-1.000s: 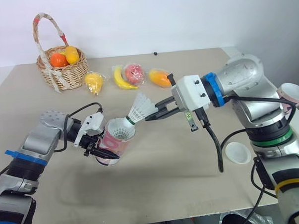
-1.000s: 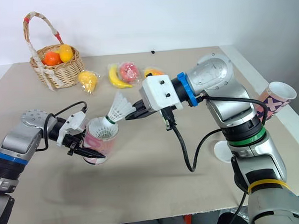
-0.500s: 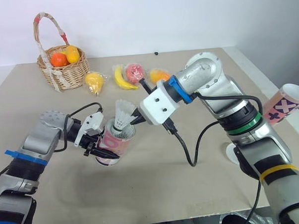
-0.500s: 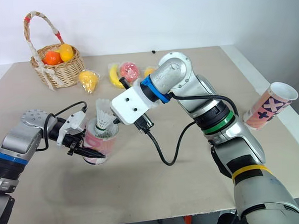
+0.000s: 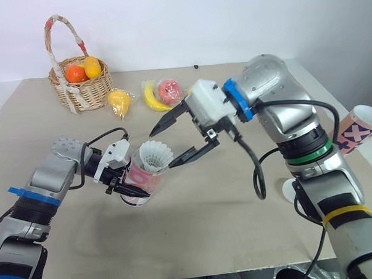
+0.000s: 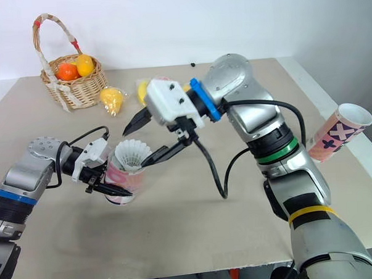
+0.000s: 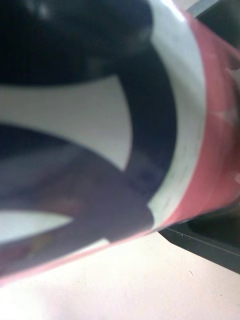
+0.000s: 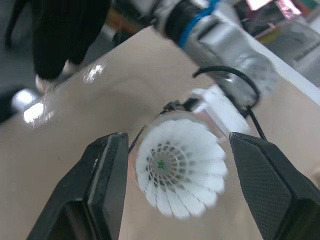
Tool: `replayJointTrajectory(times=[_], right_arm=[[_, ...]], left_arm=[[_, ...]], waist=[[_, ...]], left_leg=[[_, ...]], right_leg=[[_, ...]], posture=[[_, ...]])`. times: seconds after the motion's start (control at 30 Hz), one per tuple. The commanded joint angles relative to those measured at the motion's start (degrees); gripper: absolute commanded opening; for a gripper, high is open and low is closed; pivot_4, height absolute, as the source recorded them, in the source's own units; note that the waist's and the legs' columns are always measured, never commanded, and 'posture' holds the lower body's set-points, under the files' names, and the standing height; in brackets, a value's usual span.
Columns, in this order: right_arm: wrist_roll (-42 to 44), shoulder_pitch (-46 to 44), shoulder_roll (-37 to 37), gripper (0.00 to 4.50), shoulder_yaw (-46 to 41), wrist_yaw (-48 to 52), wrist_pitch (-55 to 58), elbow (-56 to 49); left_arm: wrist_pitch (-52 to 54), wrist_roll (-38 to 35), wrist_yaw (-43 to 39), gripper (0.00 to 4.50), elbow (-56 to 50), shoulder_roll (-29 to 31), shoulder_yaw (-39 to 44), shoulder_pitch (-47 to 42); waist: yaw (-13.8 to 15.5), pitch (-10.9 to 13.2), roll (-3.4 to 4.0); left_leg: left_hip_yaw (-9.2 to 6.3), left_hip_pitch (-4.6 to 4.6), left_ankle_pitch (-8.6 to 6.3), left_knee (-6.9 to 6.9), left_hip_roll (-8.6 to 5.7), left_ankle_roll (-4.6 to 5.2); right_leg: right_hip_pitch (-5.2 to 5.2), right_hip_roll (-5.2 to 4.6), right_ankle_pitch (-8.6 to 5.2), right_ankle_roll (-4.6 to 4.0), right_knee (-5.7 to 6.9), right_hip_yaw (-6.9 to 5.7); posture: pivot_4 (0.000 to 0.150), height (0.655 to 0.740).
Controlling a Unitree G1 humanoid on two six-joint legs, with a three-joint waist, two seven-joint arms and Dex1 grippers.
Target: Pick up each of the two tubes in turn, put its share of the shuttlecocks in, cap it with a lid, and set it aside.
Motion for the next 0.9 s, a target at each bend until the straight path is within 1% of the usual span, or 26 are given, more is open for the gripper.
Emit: replayJointTrajectory(times=[0.03, 0.07, 0.1, 0.2, 0.23, 0.27, 0.4, 0.5, 0.63, 0.73, 0.9], right_arm=[[0.02, -2.04, -0.07, 2.96, -2.13, -1.67, 4.51, 1.96], [-1.1, -1.71, -0.21, 2.72, -1.67, -1.65, 3.84, 2.72], [-2.16, -1.46, -0.25, 2.2, -1.19, -1.66, 3.01, 3.33], [-2.77, -2.05, 0.37, 0.85, -1.13, -1.16, 3.38, 4.63], [-2.97, -2.33, 0.66, 0.23, -1.18, -1.09, 3.48, 5.03], [-3.3, -2.6, 0.88, 0.06, -1.04, -0.63, 2.99, 5.44], [-5.68, -3.78, 1.94, 0.06, 0.35, 0.57, 0.97, 7.24], [-8.26, -5.09, 2.67, 0.06, 3.24, 2.35, 0.17, 8.12], [-8.25, -7.6, 2.78, 0.06, 9.78, 2.94, -0.95, 8.15], [-7.54, -9.61, 4.82, 0.06, 12.89, 2.94, -0.51, 8.87], [-8.57, -12.96, 4.42, 0.06, 23.66, 2.94, 2.32, 10.17]], left_arm=[[-0.52, 0.28, 0.1, 2.33, -0.03, -0.34, -1.04, -0.13], [-0.61, 0.28, 0.1, 2.33, 0.01, -0.3, -1.12, -0.14], [-0.66, 0.32, 0.1, 2.33, 0.03, -0.3, -1.21, -0.2], [-0.73, 0.33, 0.1, 2.33, 0.05, -0.27, -1.31, -0.29], [-0.81, 0.3, 0.1, 2.33, 0.05, -0.22, -1.31, -0.24], [-0.82, 0.29, 0.1, 2.33, 0.05, -0.21, -1.31, -0.22], [-0.79, 0.24, 0.1, 2.33, -0.04, -0.12, -1.3, -0.1], [-0.66, 0.28, 0.1, 2.33, -0.11, -0.16, -1.28, -0.13], [-0.65, 0.25, 0.1, 2.33, 0.04, -0.17, -1.35, -0.31], [-0.7, 0.4, 0.1, 2.33, 0.31, -0.42, -1.39, -0.59], [-0.8, 0.7, 0.1, 2.33, 1.04, -1.09, -1.26, -1.04]], waist=[[0.01, 0.0, 0.0], [0.01, 0.0, 0.0], [0.05, 0.0, 0.0], [0.06, 0.0, 0.0], [0.06, 0.0, 0.0], [0.06, 0.0, 0.0], [0.08, 0.0, 0.0], [0.08, 0.0, 0.0], [0.08, 0.0, 0.01], [0.07, 0.01, 0.01], [0.2, 0.0, 0.0]], left_leg=[[0.0, 0.0, 0.0, 0.0, 0.0, 0.0], [0.0, 0.01, 0.0, 0.0, 0.0, 0.0], [0.0, 0.0, 0.0, 0.0, 0.0, 0.0], [0.01, -0.01, 0.0, 0.0, 0.0, 0.0], [0.01, -0.02, 0.0, 0.0, 0.0, 0.0], [0.01, -0.01, 0.0, 0.0, 0.0, 0.0], [0.01, -0.02, 0.0, -0.01, 0.0, 0.0], [0.0, -0.02, 0.0, -0.01, 0.0, 0.0], [0.0, -0.02, 0.0, -0.01, 0.0, 0.0], [0.01, -0.02, 0.0, -0.01, 0.0, 0.0], [-0.08, -0.03, 0.0, 0.01, 0.01, 0.0]], right_leg=[[0.0, 0.0, 0.0, -0.01, 0.01, 0.0], [0.0, 0.0, 0.0, -0.01, 0.02, 0.0], [0.0, 0.0, 0.0, -0.01, 0.02, -0.01], [-0.01, 0.0, 0.0, 0.01, 0.01, 0.0], [-0.01, 0.0, -0.01, 0.02, 0.01, 0.0], [-0.01, 0.0, -0.01, 0.02, 0.01, 0.0], [-0.02, 0.0, -0.01, 0.02, 0.01, 0.0], [-0.02, 0.0, -0.01, 0.02, 0.02, -0.01], [-0.03, 0.0, -0.02, 0.01, 0.01, -0.02], [-0.04, 0.0, -0.02, 0.01, 0.02, -0.02], [0.0, -0.01, -0.06, -0.06, 0.03, -0.11]], posture=[[0.15, 0.7298], [0.15, 0.7298], [0.15, 0.7298], [0.15, 0.7298], [0.15, 0.7298], [0.15, 0.7298], [0.15, 0.7298], [0.15, 0.7298], [0.15, 0.7298], [0.15, 0.7298], [0.15, 0.7298]])
